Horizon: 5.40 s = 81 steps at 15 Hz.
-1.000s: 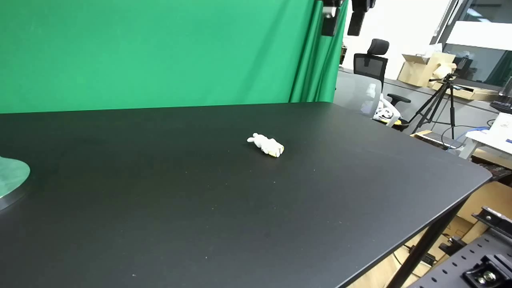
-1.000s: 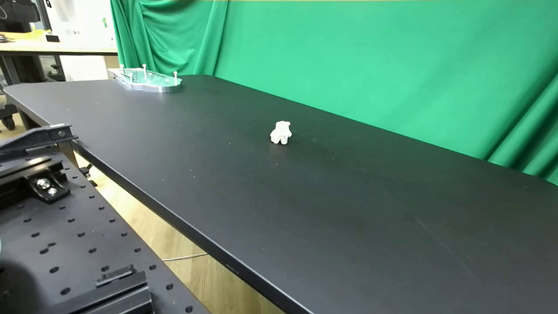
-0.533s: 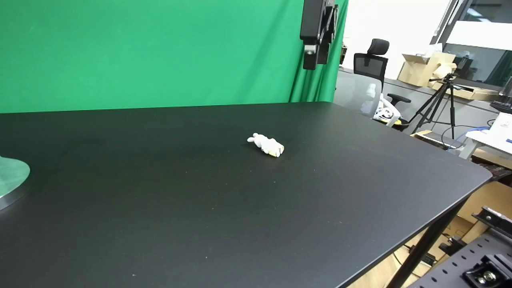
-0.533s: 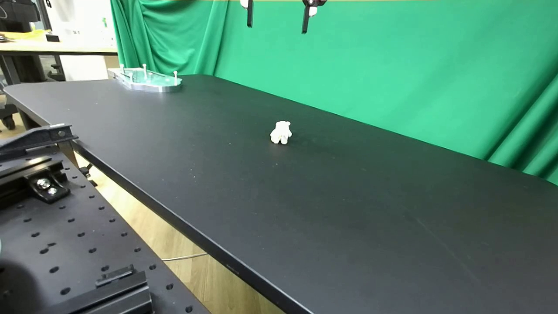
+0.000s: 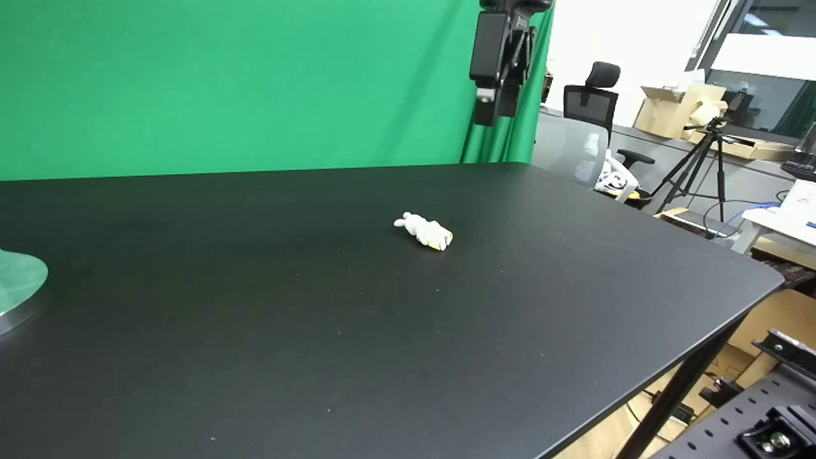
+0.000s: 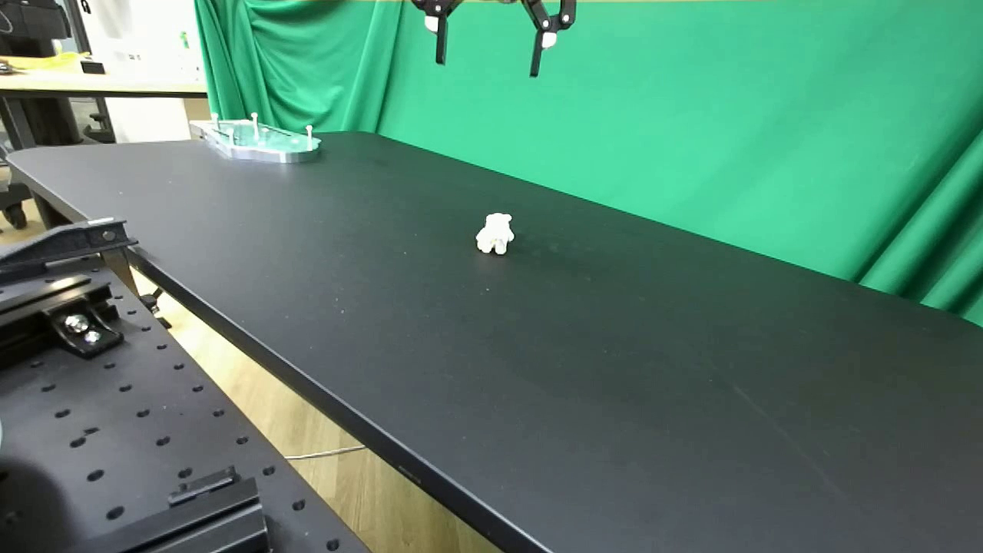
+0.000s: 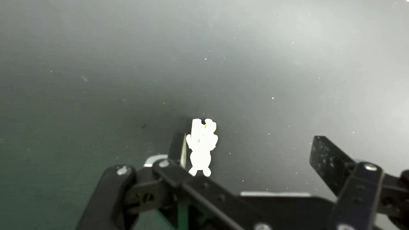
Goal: Move the white toy on the table backwards
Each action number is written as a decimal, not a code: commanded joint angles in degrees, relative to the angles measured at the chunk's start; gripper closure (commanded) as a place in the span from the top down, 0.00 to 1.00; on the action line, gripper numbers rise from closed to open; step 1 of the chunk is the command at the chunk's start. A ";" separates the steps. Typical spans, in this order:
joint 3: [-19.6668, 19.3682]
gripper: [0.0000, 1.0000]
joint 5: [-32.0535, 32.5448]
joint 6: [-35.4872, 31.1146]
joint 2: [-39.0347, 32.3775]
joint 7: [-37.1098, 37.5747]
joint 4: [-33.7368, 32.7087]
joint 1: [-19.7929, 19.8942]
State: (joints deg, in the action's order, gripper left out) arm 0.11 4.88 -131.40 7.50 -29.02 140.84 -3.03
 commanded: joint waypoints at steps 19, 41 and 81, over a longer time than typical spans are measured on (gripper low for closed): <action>4.37 1.00 -6.79 -31.93 -26.29 4.11 -5.36 5.78; 3.87 0.07 1.04 -27.25 -34.15 9.97 -10.91 4.63; 1.14 1.00 3.29 -20.28 -9.56 36.98 7.89 -4.04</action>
State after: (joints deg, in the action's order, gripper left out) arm 0.53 7.22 -154.10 -5.64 6.69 147.50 -7.95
